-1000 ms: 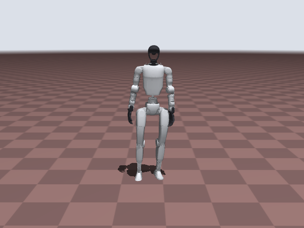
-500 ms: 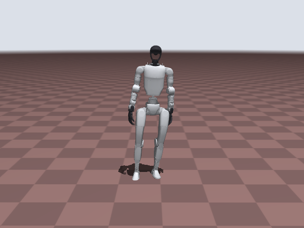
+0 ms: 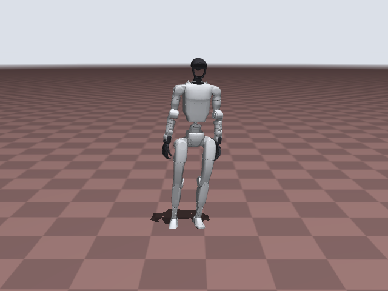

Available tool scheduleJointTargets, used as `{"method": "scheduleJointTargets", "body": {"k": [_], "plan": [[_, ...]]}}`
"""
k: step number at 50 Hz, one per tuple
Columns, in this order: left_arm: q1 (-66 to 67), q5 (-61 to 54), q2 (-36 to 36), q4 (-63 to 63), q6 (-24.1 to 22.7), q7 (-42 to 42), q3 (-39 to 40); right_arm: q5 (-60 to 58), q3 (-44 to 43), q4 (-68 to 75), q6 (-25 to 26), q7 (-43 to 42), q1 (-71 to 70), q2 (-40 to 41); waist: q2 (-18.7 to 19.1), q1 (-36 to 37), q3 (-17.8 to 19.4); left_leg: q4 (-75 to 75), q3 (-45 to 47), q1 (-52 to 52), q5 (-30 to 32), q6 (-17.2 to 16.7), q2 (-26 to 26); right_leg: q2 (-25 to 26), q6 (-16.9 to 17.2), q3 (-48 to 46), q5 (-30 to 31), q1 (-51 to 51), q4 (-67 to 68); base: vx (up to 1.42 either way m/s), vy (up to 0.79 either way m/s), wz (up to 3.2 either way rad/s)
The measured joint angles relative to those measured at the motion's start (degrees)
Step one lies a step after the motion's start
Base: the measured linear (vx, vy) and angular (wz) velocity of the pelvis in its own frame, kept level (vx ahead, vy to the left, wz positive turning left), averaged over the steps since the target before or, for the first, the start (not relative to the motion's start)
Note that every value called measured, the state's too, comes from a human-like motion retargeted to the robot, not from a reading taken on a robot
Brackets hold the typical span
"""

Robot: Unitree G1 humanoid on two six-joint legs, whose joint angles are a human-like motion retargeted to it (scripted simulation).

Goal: Upper body actions

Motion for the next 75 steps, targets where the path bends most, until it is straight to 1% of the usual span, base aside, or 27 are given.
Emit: {"method": "scheduleJointTargets", "body": {"k": [8, 15, 24, 33, 48, 64, 75], "plan": [[0.0, 1.1, -0.3, -0.8, -0.1, 0.3, -1.1, -0.3, -1.3, -0.1, 0.3, -0.5, 1.0, -0.8, 0.1, 2.3, -0.4, 0.2, -6.4, -2.4, 1.9, 0.0, -2.4, -0.2, 0.0, -5.9, -1.1, 1.9, -1.4, -0.03, 0.01, 0.77], [1.8, 0.3, -0.1, 0.2, 0.5, 0.2, 0.4, 0.4, -1.0, -3.2, -0.2, 0.1, 0.0, -0.3, 0.2, 3.9, 0.1, 0.0, -10.1, -3.1, 3.2, -0.2, -3.5, 0.0, -0.2, -9.3, -1.7, 3.0, -1.9, -0.02, -0.01, 0.51], [3.8, -0.2, 0.3, 1.8, 1.1, -0.1, 1.7, 1.1, 0.6, -6.9, -1.1, 0.9, -1.6, 0.9, 0.1, 5.4, 0.9, -0.2, -12.4, -3.1, 3.9, -0.5, -4.0, 0.4, -0.7, -11.0, -1.9, 3.7, -2.1, -0.01, -0.01, 0.2], [4.0, -0.4, 0.3, 2.5, 1.1, -0.4, 2.0, 0.6, 2.2, -7.8, -1.6, 1.5, -1.7, 1.8, -0.3, 5.7, 1.3, -0.1, -12.5, -2.8, 3.7, -0.7, -3.7, 0.7, -1.1, -10.9, -1.8, 3.9, -2.2, 0.0, 0.0, 0.0], [2.8, -0.4, 0.6, 1.6, 0.5, 0.0, 1.1, -0.5, 1.3, -3.6, -0.5, 1.5, -1.0, 1.0, -0.4, 3.7, 1.7, -0.6, -7.8, -0.7, 1.9, -0.7, -1.3, 1.2, -1.5, -6.5, -0.7, 2.5, -1.6, 0.02, -0.02, -0.28], [2.7, -0.1, 0.4, 2.7, 0.1, 0.2, 0.6, -0.1, -0.6, -3.6, 0.2, 2.3, -1.6, 0.2, 0.7, -1.0, 1.3, -1.7, 3.6, 4.3, -2.3, -0.7, 2.7, 1.6, -1.0, 4.4, 1.2, -1.2, 0.8, 0.05, 0.01, -0.68], [0.7, 0.6, -0.1, 3.0, -0.4, 1.1, -0.3, 0.7, -1.3, -2.8, 0.6, 1.6, -1.5, 0.2, 2.1, -5.3, 0.2, -2.5, 9.1, 7.2, -4.6, -0.7, 3.9, 1.8, 0.3, 10.9, 2.2, -3.4, 2.0, 0.07, 0.03, -0.62]]}}
